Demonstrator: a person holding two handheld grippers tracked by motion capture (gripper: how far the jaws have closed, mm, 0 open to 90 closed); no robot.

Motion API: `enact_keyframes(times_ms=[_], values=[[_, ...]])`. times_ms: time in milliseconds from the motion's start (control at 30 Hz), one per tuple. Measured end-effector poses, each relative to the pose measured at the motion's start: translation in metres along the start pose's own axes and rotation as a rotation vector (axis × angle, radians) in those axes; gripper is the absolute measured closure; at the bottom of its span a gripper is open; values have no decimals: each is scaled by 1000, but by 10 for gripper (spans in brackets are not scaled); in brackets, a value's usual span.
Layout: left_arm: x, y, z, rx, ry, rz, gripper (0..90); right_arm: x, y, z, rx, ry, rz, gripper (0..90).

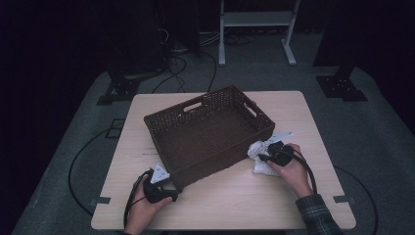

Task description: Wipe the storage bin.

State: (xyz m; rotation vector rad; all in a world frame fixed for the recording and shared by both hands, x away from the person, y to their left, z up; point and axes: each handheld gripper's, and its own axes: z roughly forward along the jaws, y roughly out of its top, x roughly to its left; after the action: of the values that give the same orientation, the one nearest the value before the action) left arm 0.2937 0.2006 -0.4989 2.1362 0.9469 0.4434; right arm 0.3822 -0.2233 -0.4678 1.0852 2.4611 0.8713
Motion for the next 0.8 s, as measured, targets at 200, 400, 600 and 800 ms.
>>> enact_keyframes(times_ms=[200,400,600,800], values=[[0,0,0,0,0,0,232,4,-1,6,6,19,0,763],[0,0,0,0,0,0,232,4,-1,4,-5,15,-9,762],[0,0,0,0,-1,0,232,5,2,-6,-39,2,-12,762],[0,0,0,-1,-1,1,232,6,6,-19,-87,-16,-11,763]])
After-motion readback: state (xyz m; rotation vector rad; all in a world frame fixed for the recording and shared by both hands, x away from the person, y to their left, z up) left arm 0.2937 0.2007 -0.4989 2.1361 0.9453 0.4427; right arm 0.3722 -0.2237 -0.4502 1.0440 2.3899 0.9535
